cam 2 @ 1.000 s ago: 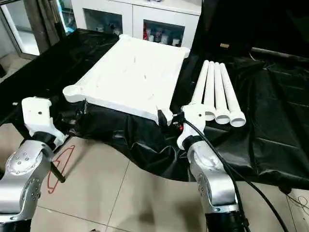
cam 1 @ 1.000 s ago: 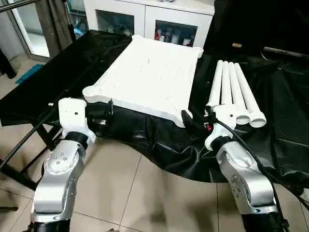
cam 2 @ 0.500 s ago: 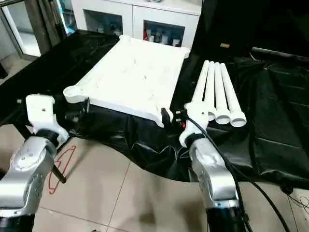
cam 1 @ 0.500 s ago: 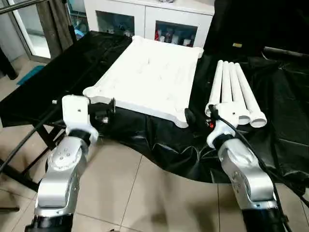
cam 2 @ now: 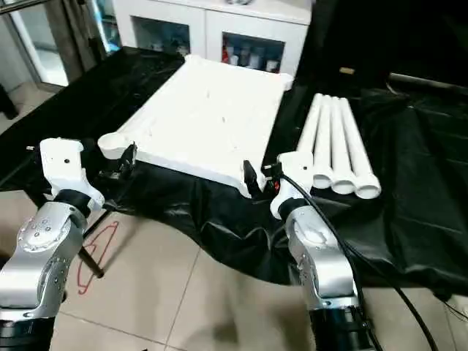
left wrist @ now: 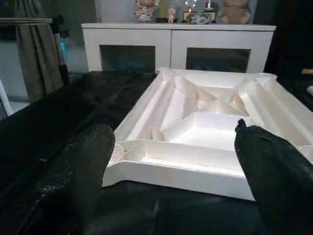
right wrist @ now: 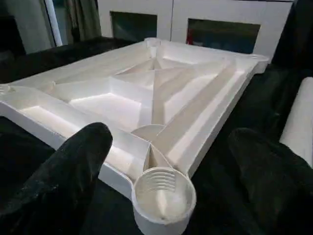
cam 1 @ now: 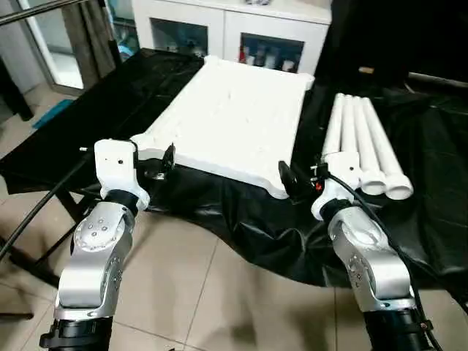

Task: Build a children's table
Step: Move to table

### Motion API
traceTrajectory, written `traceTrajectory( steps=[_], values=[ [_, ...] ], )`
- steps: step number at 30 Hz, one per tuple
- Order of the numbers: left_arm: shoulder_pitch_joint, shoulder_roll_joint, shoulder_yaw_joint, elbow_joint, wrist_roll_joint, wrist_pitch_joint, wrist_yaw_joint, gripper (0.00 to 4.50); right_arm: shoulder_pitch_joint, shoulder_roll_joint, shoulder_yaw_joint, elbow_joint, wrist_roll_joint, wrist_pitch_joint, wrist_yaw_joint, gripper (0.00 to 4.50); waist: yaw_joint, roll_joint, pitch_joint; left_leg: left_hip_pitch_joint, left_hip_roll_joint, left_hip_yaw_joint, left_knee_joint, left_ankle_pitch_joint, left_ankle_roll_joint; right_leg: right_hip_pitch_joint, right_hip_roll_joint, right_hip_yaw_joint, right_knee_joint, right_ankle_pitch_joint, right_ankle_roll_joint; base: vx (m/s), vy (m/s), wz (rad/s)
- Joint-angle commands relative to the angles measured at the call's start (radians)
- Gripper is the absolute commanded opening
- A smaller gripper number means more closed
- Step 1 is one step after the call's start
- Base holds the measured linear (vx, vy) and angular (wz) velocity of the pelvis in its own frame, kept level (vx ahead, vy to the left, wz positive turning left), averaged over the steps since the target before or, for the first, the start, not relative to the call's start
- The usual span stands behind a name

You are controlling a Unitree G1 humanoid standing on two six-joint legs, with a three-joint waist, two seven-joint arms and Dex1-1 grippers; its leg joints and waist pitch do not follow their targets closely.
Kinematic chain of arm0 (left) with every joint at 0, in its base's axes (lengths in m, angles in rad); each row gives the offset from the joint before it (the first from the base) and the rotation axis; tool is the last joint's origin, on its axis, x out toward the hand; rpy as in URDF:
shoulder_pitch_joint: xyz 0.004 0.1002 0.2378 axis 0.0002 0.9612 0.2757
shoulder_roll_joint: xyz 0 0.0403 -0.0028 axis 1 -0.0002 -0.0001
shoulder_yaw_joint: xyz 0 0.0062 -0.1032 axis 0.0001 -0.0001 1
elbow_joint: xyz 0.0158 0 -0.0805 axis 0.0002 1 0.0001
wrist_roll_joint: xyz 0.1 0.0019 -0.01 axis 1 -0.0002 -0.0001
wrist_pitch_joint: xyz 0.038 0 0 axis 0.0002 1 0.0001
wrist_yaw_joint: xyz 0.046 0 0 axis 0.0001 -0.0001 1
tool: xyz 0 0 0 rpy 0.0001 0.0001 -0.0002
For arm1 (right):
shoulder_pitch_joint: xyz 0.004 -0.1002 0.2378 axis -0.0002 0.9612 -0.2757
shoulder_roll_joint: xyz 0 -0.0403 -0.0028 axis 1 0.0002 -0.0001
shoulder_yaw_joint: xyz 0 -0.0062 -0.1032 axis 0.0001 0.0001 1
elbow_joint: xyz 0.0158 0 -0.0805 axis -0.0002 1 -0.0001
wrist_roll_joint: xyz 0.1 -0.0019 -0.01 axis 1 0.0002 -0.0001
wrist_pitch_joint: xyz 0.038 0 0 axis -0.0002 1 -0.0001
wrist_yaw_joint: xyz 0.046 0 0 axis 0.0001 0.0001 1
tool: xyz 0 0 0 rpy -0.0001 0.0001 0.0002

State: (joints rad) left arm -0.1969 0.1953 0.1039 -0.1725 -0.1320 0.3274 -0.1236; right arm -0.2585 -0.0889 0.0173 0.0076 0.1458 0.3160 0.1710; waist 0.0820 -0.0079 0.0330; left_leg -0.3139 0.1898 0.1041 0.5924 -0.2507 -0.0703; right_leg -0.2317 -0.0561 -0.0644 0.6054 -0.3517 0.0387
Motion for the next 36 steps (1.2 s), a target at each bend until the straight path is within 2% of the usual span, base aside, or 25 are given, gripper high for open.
traceTrajectory(
  steps=[1, 2, 4, 5, 6, 7, 9, 10, 12, 13, 15, 17, 18, 19, 20, 22, 24, 26, 27, 29, 30, 32, 33, 35, 36],
  values=[
    [-0.013, 0.001, -0.001, 0.007, 0.002, 0.001, -0.001, 4.43, -0.015, -0.003, -0.009, 0.003, -0.006, -0.003, -0.009, 4.37, -0.030, 0.019, -0.076, 0.111, 0.055, -0.061, -0.042, 0.212, 0.430, -0.062, -0.016, 0.003, 0.023, 0.218, -0.028, 0.044, -0.059, 0.02],
    [-0.014, 0.001, -0.002, 0.008, 0.003, 0.000, -0.001, 4.43, -0.016, -0.003, -0.010, 0.004, -0.005, -0.005, -0.008, 4.37, -0.033, 0.012, -0.074, 0.109, 0.061, -0.064, -0.039, 0.219, 0.456, -0.067, -0.030, 0.011, 0.023, 0.191, -0.047, 0.000, 0.000, 0.00],
    [-0.015, 0.001, -0.003, 0.010, 0.004, -0.001, -0.001, 4.43, -0.016, -0.002, -0.010, 0.008, -0.005, -0.008, -0.008, 4.37, 0.012, -0.023, -0.062, -0.058, -0.081, 0.033, 0.035, 0.169, 0.384, 0.089, -0.029, 0.083, -0.053, 0.343, -0.059, 0.000, 0.000, 0.00],
    [-0.016, 0.001, -0.003, 0.011, 0.004, -0.001, -0.001, 4.43, -0.017, -0.002, -0.010, 0.009, -0.005, -0.009, -0.009, 4.37, 0.034, -0.003, -0.052, -0.094, -0.065, 0.029, 0.034, 0.089, 0.271, 0.102, -0.047, 0.113, -0.083, 0.372, -0.039, 0.036, 0.012, 0.25],
    [-0.018, 0.001, -0.003, 0.013, 0.006, -0.001, -0.001, 4.43, -0.017, -0.002, -0.010, 0.012, -0.005, -0.010, -0.008, 4.37, 0.030, 0.016, -0.063, -0.061, -0.034, 0.018, -0.002, 0.094, 0.175, 0.093, -0.002, 0.069, -0.051, 0.423, -0.002, 0.036, 0.012, 0.25],
    [-0.020, 0.001, -0.003, 0.016, 0.006, -0.001, -0.002, 4.43, -0.018, -0.001, -0.011, 0.014, -0.005, -0.012, -0.008, 4.37, -0.007, 0.037, -0.077, 0.072, 0.021, -0.045, -0.020, 0.159, 0.241, -0.012, 0.034, 0.016, 0.038, 0.402, 0.048, 0.080, -0.063, 0.19],
    [-0.023, 0.001, -0.003, 0.020, 0.006, -0.002, -0.003, 4.43, -0.018, 0.001, -0.014, 0.018, -0.006, -0.016, -0.009, 4.37, -0.069, 0.033, -0.086, 0.181, 0.148, -0.172, -0.046, 0.275, 0.573, -0.183, -0.045, 0.013, 0.133, -0.011, 0.038, 0.087, -0.117, -0.07],
    [-0.024, 0.001, -0.003, 0.020, 0.006, -0.002, -0.003, 4.43, -0.018, 0.002, -0.014, 0.019, -0.006, -0.016, -0.009, 4.37, -0.071, 0.025, -0.086, 0.177, 0.162, -0.183, -0.048, 0.321, 0.616, -0.199, -0.066, 0.029, 0.144, -0.050, 0.030, 0.036, -0.116, -0.26],
    [-0.026, 0.002, -0.003, 0.022, 0.007, -0.001, -0.004, 4.43, -0.018, 0.003, -0.016, 0.020, -0.006, -0.018, -0.010, 4.37, -0.047, -0.013, -0.051, 0.050, 0.020, -0.062, -0.018, 0.153, 0.453, -0.117, -0.084, 0.078, 0.018, 0.103, -0.044, 0.004, -0.108, -0.18],
    [-0.027, 0.002, -0.002, 0.023, 0.007, -0.001, -0.005, 4.43, -0.018, 0.003, -0.017, 0.021, -0.006, -0.020, -0.011, 4.37, 0.018, -0.038, -0.032, -0.071, -0.080, 0.001, 0.127, -0.057, 0.245, 0.025, -0.167, 0.211, -0.110, -0.228, -0.058, 0.000, 0.000, 0.00],
    [-0.028, 0.003, -0.003, 0.025, 0.006, 0.001, -0.005, 4.43, -0.017, 0.003, -0.017, 0.023, -0.006, -0.021, -0.013, 4.37, 0.017, -0.034, -0.039, -0.122, -0.059, -0.011, 0.135, 0.025, 0.132, 0.068, -0.147, 0.176, -0.097, -0.165, -0.186, 0.061, -0.012, 0.17],
    [-0.029, 0.004, -0.003, 0.027, 0.005, 0.001, -0.004, 4.43, -0.017, 0.003, -0.018, 0.024, -0.007, -0.021, -0.014, 4.37, 0.001, 0.014, -0.038, -0.104, -0.020, -0.010, 0.037, 0.106, 0.112, 0.053, -0.102, 0.091, -0.098, -0.076, -0.257, 0.087, 0.011, 0.03],
    [-0.031, 0.004, -0.002, 0.030, 0.005, 0.001, -0.004, 4.43, -0.018, 0.004, -0.018, 0.027, -0.009, -0.022, -0.015, 4.37, -0.012, 0.061, -0.037, -0.033, 0.012, -0.029, -0.054, -0.008, 0.115, 0.014, -0.034, 0.019, -0.081, -0.107, -0.204, 0.099, 0.027, 0.04],
    [-0.031, 0.004, -0.001, 0.031, 0.006, 0.001, -0.005, 4.43, -0.018, 0.005, -0.018, 0.028, -0.010, -0.023, -0.016, 4.37, -0.067, 0.095, -0.052, 0.060, 0.059, -0.118, -0.080, -0.167, 0.185, -0.066, 0.019, -0.018, 0.045, -0.091, -0.157, 0.143, 0.032, -0.05],
    [-0.032, 0.005, -0.001, 0.036, 0.008, -0.001, -0.007, 4.43, -0.018, 0.004, -0.016, 0.030, -0.009, -0.025, -0.018, 4.37, -0.087, 0.075, -0.070, 0.116, 0.090, -0.153, -0.076, -0.184, 0.274, -0.110, 0.007, -0.013, 0.077, -0.070, -0.125, 0.151, 0.009, -0.07],
    [-0.032, 0.005, -0.001, 0.039, 0.009, -0.001, -0.007, 4.43, -0.018, 0.003, -0.016, 0.031, -0.008, -0.027, -0.019, 4.37, -0.093, 0.068, -0.079, 0.128, 0.102, -0.175, -0.047, -0.010, 0.483, -0.183, -0.017, 0.002, 0.139, -0.011, -0.005, 0.139, -0.005, -0.05],
    [-0.031, 0.005, -0.002, 0.041, 0.010, -0.002, -0.007, 4.43, -0.018, 0.003, -0.017, 0.032, -0.009, -0.027, -0.018, 4.37, -0.087, 0.032, -0.058, 0.065, 0.065, -0.104, -0.069, 0.057, 0.494, -0.189, -0.035, 0.024, 0.114, 0.123, 0.012, 0.093, -0.032, -0.08],
    [-0.031, 0.009, -0.004, 0.043, 0.007, -0.003, -0.004, 4.43, -0.019, 0.005, -0.021, 0.034, -0.012, -0.028, -0.016, 4.37, -0.064, -0.041, -0.056, -0.030, -0.069, 0.004, -0.006, -0.145, 0.330, -0.072, -0.097, 0.114, -0.050, 0.094, -0.055, 0.081, -0.092, 0.00],
    [-0.031, 0.010, -0.004, 0.043, 0.006, -0.003, -0.005, 4.43, -0.019, 0.006, -0.021, 0.034, -0.014, -0.028, -0.016, 4.37, -0.024, -0.037, -0.052, -0.073, -0.082, -0.006, 0.122, -0.126, 0.225, -0.008, -0.209, 0.197, -0.110, -0.228, -0.128, 0.076, -0.112, 0.05],
    [-0.032, 0.010, -0.002, 0.046, 0.008, -0.003, -0.006, 4.43, -0.019, 0.006, -0.021, 0.036, -0.014, -0.028, -0.016, 4.37, -0.021, -0.037, -0.051, -0.121, -0.076, -0.020, 0.145, -0.003, 0.117, 0.012, -0.166, 0.163, -0.091, -0.283, -0.169, 0.090, -0.087, -0.06],
    [-0.033, 0.009, -0.001, 0.048, 0.010, -0.004, -0.009, 4.43, -0.019, 0.009, -0.021, 0.037, -0.003, -0.022, -0.011, 4.37, -0.016, -0.015, -0.039, -0.111, -0.056, -0.021, 0.115, 0.043, 0.095, -0.009, -0.158, 0.135, -0.105, -0.277, -0.238, 0.102, -0.070, -0.10],
    [-0.034, 0.010, -0.002, 0.052, 0.012, -0.006, -0.015, 4.43, -0.017, 0.012, -0.019, 0.034, 0.013, -0.016, -0.004, 4.37, -0.020, 0.034, -0.040, -0.024, -0.023, 0.012, 0.010, -0.003, 0.018, -0.054, -0.035, 0.135, -0.111, -0.318, -0.238, 0.092, 0.004, -0.21],
    [-0.035, 0.012, -0.004, 0.053, 0.014, -0.006, -0.017, 4.43, -0.016, 0.010, -0.017, 0.032, 0.012, -0.016, -0.004, 4.37, -0.049, 0.064, -0.032, 0.053, 0.083, -0.039, -0.075, -0.151, -0.041, -0.125, 0.021, 0.075, -0.016, -0.181, -0.141, 0.092, 0.041, -0.38],
    [-0.036, 0.015, -0.010, 0.053, 0.016, -0.006, -0.021, 4.43, -0.015, 0.006, -0.016, 0.028, 0.003, -0.019, -0.009, 4.37, -0.047, 0.062, -0.049, 0.134, 0.171, -0.061, -0.116, -0.368, -0.058, -0.185, -0.026, 0.028, 0.099, -0.031, -0.103, 0.105, 0.044, -0.57],
    [-0.036, 0.020, -0.018, 0.057, 0.018, -0.010, -0.031, 4.43, -0.014, 0.008, -0.019, 0.026, 0.000, -0.019, -0.014, 4.37, -0.047, 0.052, -0.043, 0.124, 0.160, -0.029, -0.119, -0.340, -0.014, -0.195, -0.045, 0.012, 0.103, 0.071, -0.093, 0.106, 0.020, -0.52]
  ],
)
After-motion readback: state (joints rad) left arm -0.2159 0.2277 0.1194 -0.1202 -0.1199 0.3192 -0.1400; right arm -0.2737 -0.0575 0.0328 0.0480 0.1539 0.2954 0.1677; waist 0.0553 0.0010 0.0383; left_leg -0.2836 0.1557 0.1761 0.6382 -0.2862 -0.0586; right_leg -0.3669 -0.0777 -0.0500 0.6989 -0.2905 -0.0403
